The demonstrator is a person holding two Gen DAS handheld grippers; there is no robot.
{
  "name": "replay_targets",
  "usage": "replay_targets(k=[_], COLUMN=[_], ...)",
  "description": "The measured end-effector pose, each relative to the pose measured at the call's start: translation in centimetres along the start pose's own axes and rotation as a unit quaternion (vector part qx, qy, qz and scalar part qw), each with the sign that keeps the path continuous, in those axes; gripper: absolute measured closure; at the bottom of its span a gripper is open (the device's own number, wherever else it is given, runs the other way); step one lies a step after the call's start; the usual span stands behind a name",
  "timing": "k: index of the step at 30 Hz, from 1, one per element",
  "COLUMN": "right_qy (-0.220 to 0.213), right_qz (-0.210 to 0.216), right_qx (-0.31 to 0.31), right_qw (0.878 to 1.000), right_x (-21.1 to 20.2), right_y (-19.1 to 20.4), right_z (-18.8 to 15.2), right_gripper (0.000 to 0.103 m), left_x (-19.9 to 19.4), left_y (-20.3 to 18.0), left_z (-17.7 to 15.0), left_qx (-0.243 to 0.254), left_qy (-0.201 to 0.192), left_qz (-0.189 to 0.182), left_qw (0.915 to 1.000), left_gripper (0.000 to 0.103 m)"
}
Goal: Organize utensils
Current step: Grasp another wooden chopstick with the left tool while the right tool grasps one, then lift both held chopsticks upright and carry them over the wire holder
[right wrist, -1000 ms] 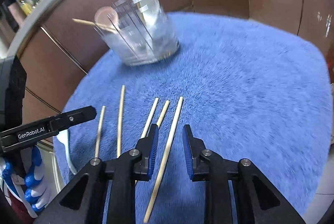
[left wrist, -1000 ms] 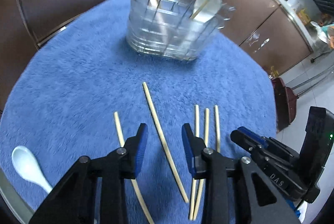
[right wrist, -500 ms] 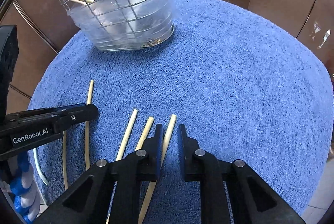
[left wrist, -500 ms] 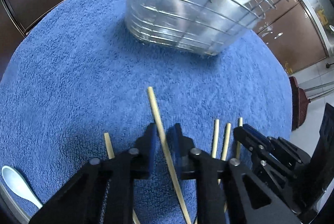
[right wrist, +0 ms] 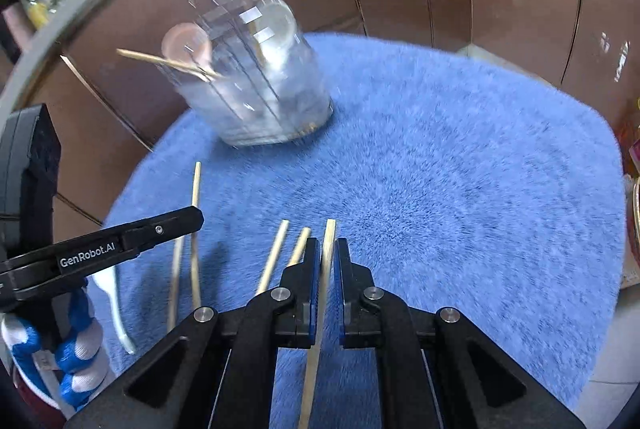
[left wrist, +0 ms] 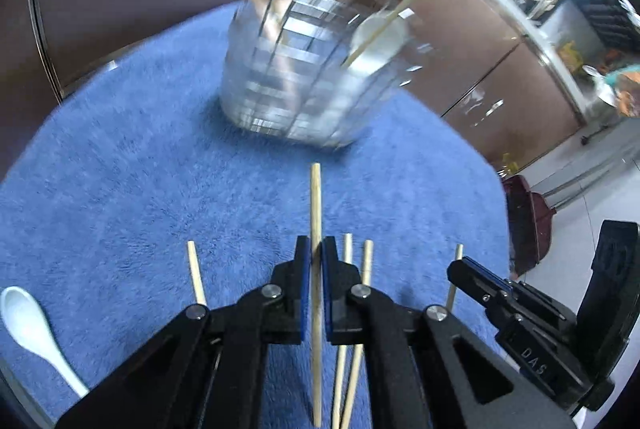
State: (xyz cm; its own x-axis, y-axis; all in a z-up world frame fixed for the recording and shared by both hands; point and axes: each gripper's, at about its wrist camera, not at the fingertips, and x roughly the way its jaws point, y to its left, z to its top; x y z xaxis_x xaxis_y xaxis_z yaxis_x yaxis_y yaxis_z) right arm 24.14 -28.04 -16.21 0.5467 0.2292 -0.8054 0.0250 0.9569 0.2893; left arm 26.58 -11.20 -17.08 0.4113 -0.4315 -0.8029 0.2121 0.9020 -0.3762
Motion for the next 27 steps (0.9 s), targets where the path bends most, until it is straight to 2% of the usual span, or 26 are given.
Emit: replay_targets(k=[7,15,22,27], right_qy=[-0.073,-0.134,-0.186,-0.223], right_qz=[0.012,0.007,0.015,0.027], right_qx=[-0.009,-0.034,-0.074,-0.099], right_qw=[0.997,0.99,0.98,0.969], right_x=[-7.1,-13.2,-17.3,-18.7], right_y=[1.5,4.5,8.0,10.8], right_z=[-2.4,-4.8,-3.8,-1.1], right_gripper=[0.097,0.098,0.098,0.098], left_x=[-6.4,-13.0,-17.9,-20.0], left_y=[-1.7,-1.5,-0.8,0.3], left_z=[-2.1,-4.8,-4.5,-2.0], left_qx=[0.042,0.037,0.034,0.022], left_qy=[-0.075,-0.135,-0.194,-0.227], left_qz=[0.003,-0.009,-0.005,-0.008], left_qw=[0.9963,0.9902,0.9805,0.9735], left_gripper=[0.098,0.098,0.098,0.098])
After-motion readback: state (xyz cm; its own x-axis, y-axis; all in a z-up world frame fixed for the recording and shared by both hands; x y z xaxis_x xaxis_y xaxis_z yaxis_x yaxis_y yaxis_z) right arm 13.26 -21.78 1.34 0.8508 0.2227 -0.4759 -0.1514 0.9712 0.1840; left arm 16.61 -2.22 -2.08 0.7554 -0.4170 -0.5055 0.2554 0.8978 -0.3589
